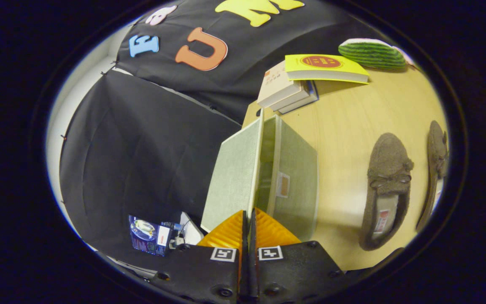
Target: Open the storage box then place both shoes into the box .Put the left shoe in first, then the right shoe, with the right side of both shoes facing outward in a uniform manner.
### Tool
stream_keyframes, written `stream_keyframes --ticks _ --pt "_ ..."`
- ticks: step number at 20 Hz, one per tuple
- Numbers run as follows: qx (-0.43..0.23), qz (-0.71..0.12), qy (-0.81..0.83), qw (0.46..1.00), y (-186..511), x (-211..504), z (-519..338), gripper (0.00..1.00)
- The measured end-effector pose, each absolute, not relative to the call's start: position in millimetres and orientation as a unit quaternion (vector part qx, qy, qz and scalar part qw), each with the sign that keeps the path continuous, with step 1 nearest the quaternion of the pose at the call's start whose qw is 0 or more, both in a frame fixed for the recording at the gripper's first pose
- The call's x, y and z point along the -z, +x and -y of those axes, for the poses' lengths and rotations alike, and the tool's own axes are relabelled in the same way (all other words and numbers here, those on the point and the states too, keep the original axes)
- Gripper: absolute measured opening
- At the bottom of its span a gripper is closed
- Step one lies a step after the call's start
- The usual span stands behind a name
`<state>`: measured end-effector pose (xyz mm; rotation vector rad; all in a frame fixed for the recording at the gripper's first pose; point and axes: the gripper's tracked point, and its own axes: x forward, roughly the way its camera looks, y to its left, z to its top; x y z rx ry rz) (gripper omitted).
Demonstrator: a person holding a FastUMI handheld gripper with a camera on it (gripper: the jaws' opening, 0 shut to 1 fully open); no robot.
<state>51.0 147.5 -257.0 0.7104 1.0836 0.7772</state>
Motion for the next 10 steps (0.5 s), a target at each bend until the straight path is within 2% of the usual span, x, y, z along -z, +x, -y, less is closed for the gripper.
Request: stream_keyframes --ticks 5,10 --pt "-0.380 -0.447 0.328 0.740 51.3 186.6 -178.2 0.06" --pt "-0.431 -0.414 0.304 0.742 33.8 130.2 -245.3 0.06"
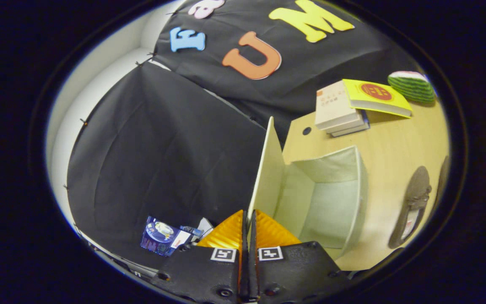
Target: Open the storage box then place both shoes into the box .Put the left shoe in first, then the right shoe, with the right side of both shoes facing outward in a uniform manner.
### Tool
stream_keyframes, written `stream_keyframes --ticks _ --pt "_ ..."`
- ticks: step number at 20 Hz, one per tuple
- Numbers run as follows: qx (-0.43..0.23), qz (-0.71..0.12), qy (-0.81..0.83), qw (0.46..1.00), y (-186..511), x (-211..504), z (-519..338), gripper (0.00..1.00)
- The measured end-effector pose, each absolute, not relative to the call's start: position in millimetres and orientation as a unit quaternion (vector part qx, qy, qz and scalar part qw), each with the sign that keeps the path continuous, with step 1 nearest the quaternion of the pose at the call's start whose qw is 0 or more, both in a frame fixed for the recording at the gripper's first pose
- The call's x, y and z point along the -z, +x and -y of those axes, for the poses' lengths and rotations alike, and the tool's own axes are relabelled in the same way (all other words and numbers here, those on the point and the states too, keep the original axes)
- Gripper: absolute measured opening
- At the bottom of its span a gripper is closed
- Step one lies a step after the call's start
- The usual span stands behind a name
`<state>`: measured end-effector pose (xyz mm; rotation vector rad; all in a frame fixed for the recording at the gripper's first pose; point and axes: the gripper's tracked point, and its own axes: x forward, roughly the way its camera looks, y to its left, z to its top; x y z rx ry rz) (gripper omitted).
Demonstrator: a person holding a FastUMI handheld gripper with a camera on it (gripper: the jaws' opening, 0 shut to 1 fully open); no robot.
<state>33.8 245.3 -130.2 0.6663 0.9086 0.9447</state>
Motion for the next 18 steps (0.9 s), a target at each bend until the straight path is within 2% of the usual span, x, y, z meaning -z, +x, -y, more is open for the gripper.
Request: stream_keyframes --ticks 3,5,11,15,18 --pt "-0.460 -0.392 0.271 0.749 24.5 111.4 -290.4 0.09" --pt "-0.477 -0.373 0.247 0.756 18.9 103.7 -312.2 0.18" --pt "-0.464 -0.347 0.212 0.787 18.4 104.8 -329.7 0.93" --pt "-0.406 -0.323 0.192 0.833 37.4 107.0 -298.0 0.93" --pt "-0.356 -0.294 0.156 0.873 50.4 110.0 -258.4 1.00"
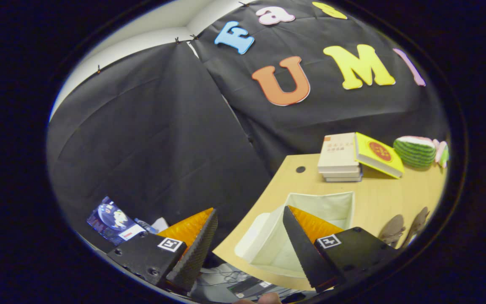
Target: Open the storage box then place both shoes into the box .Put the left shoe in first, then the right shoe, with the right side of both shoes facing outward in a uniform manner.
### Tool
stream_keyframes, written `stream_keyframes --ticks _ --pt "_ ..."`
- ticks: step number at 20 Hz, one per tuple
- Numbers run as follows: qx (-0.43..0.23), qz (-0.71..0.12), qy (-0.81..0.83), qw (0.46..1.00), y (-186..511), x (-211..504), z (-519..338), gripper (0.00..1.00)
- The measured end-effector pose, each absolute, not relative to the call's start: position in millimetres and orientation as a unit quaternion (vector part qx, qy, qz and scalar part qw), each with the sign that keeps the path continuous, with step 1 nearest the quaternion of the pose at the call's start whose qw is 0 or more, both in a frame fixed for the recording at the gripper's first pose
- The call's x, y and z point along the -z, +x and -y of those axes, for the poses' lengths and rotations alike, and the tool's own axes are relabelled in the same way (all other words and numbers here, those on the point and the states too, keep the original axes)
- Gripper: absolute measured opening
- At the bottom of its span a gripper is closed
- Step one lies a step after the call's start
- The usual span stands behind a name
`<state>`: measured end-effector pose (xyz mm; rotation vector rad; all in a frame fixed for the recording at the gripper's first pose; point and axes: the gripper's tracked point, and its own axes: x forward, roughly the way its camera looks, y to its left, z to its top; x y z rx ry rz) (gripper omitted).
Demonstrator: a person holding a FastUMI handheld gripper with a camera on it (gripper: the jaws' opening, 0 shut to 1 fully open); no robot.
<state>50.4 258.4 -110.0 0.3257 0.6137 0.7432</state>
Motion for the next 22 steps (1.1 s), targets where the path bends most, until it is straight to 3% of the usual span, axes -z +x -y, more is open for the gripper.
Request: stream_keyframes --ticks 6,13,22 --pt "-0.256 -0.283 0.121 0.917 67.2 120.8 -164.7 1.00" --pt "-0.167 -0.322 0.090 0.928 79.0 165.5 -50.3 1.00" --pt "-0.135 -0.508 0.100 0.845 65.8 319.6 26.5 1.00"
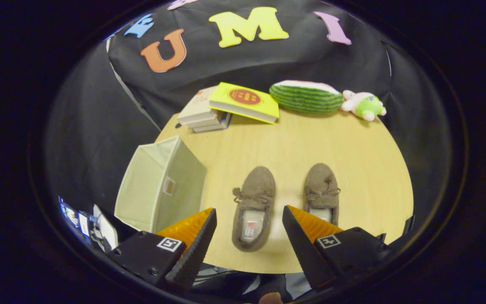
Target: Open the storage box then place both shoes into the box .Put the left shoe in first, then the right shoe, with the right side of both shoes facing outward in a uniform manner.
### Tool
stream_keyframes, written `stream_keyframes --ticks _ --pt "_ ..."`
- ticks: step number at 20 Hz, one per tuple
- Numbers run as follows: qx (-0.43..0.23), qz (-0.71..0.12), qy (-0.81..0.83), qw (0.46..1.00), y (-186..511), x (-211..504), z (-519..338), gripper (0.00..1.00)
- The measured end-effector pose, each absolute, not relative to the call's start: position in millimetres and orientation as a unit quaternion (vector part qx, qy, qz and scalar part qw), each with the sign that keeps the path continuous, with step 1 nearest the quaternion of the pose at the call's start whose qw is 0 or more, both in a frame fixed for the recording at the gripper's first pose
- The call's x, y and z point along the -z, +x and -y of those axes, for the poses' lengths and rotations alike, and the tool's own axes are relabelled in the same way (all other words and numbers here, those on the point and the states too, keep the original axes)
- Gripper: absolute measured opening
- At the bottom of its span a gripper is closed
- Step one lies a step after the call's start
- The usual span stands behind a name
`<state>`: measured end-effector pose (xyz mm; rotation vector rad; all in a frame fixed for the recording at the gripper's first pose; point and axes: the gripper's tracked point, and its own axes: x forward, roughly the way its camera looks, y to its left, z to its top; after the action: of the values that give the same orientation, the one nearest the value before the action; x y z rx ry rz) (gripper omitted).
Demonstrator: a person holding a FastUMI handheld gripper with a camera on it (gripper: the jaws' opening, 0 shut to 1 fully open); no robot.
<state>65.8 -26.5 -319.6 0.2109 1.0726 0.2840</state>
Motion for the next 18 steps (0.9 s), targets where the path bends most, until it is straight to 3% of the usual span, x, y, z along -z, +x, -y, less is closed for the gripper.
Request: stream_keyframes --ticks 6,9,18 --pt "-0.132 -0.600 0.107 0.781 56.5 401.4 27.8 1.00" --pt "-0.136 -0.626 0.118 0.758 58.1 424.3 25.1 0.92" --pt "-0.125 -0.683 0.178 0.697 53.6 449.3 16.9 0.30"
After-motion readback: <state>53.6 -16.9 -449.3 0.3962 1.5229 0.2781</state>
